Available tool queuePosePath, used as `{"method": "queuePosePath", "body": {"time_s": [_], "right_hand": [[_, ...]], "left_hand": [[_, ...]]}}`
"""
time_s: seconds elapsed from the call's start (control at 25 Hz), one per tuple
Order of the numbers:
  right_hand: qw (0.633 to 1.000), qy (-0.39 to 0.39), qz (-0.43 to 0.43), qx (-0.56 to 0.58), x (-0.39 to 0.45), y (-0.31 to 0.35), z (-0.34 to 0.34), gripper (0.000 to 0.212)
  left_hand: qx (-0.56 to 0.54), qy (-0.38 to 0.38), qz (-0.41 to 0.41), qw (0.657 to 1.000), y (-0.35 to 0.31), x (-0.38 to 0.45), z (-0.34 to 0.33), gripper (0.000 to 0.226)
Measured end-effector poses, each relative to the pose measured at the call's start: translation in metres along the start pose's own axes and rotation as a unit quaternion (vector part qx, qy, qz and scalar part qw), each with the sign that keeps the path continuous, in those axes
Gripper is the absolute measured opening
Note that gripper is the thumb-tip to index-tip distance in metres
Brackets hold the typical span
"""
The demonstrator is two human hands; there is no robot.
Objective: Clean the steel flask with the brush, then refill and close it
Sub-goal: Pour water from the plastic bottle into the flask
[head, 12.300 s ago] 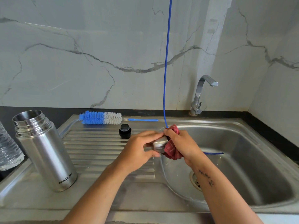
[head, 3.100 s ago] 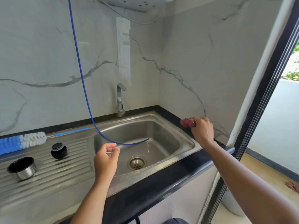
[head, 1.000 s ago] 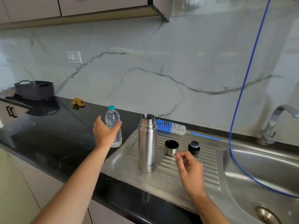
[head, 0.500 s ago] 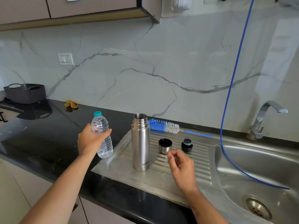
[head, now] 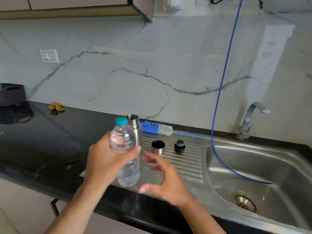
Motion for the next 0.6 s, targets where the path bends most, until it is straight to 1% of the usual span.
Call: {"method": "queuePosePath", "body": {"time_s": [0.04, 0.08, 0.12, 0.32, 0.48, 0.52, 0.6], "right_hand": [[1.000, 0.011, 0.001, 0.025, -0.004, 0.000, 0.008, 0.102], [0.999, 0.011, -0.001, 0.052, -0.008, 0.000, 0.017, 0.107], [0.997, 0.000, -0.006, 0.073, -0.013, -0.003, 0.028, 0.107], [0.988, -0.087, -0.059, 0.114, -0.034, -0.020, 0.090, 0.081], [0.984, -0.123, -0.067, 0.108, -0.045, -0.035, 0.137, 0.054], [0.983, -0.136, -0.067, 0.107, -0.048, -0.041, 0.146, 0.049], [0.976, -0.180, -0.077, 0.099, -0.055, -0.053, 0.157, 0.046]], "left_hand": [[-0.008, 0.020, -0.019, 1.000, -0.012, -0.005, -0.016, 0.039], [-0.017, 0.037, -0.032, 0.999, -0.022, -0.010, -0.032, 0.040], [-0.028, 0.052, -0.040, 0.997, -0.031, -0.013, -0.048, 0.040], [-0.045, 0.105, -0.058, 0.992, -0.067, -0.013, -0.130, 0.045], [-0.047, 0.161, -0.061, 0.984, -0.097, -0.017, -0.186, 0.053], [-0.060, 0.177, -0.066, 0.980, -0.102, -0.016, -0.197, 0.057], [-0.099, 0.201, -0.089, 0.970, -0.110, -0.013, -0.211, 0.061]]}}
Point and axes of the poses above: each hand's wrist, its own x-axis towards the middle knuckle, its own z-axis out of the back of the hand, y = z × x, the point moved 1 cm from there along x, towards the middle knuckle, and after that the axes turned 2 degrees about x, right-handed, at the moved point
